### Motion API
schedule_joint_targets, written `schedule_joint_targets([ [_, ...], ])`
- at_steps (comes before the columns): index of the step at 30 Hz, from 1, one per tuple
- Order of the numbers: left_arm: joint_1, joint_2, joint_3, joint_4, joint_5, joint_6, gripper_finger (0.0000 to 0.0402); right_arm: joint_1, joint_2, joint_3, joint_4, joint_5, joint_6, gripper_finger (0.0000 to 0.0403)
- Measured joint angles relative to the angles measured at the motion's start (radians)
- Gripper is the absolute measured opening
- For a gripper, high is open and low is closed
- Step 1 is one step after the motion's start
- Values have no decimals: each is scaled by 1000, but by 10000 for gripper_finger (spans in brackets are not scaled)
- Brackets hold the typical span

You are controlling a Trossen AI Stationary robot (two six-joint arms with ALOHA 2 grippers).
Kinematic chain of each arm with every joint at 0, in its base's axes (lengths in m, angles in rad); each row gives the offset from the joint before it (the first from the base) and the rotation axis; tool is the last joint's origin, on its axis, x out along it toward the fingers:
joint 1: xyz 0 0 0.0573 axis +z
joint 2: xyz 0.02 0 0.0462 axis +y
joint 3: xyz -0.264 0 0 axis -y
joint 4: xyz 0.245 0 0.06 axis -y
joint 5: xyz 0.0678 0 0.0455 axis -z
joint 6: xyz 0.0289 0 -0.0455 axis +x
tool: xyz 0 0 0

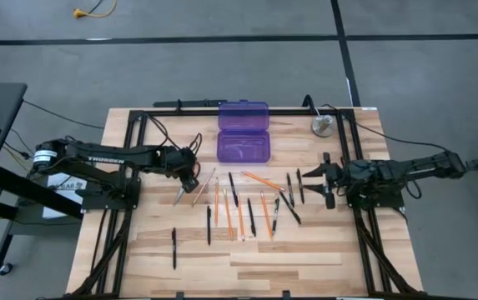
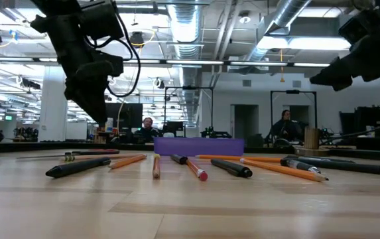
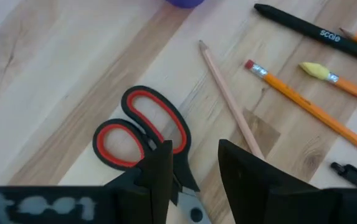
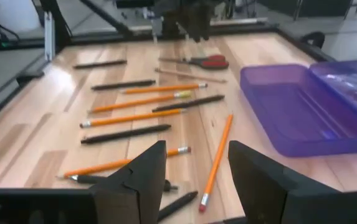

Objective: Pick & place school supplies into a supply box
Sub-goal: Put the black scissors into the violet supply box

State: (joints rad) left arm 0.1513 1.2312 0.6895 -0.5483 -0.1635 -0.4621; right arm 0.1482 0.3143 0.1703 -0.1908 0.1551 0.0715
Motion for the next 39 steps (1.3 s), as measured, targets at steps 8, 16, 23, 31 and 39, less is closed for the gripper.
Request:
schedule_joint_targets([
  [8,2,0,7,-30,-40,-118,116,0,94,0,44,1,0,169],
  [16,2,0,7,-35,-132,-212,116,0,118,0,63,3,0,169],
  [23,1,0,8,47,-68,-211,116,0,118,0,64,3,0,169],
  [31,1,144,10,154,-12,-187,116,1,118,0,62,3,0,169],
  [39,1,294,64,134,-23,-198,116,1,118,0,56,3,0,169],
])
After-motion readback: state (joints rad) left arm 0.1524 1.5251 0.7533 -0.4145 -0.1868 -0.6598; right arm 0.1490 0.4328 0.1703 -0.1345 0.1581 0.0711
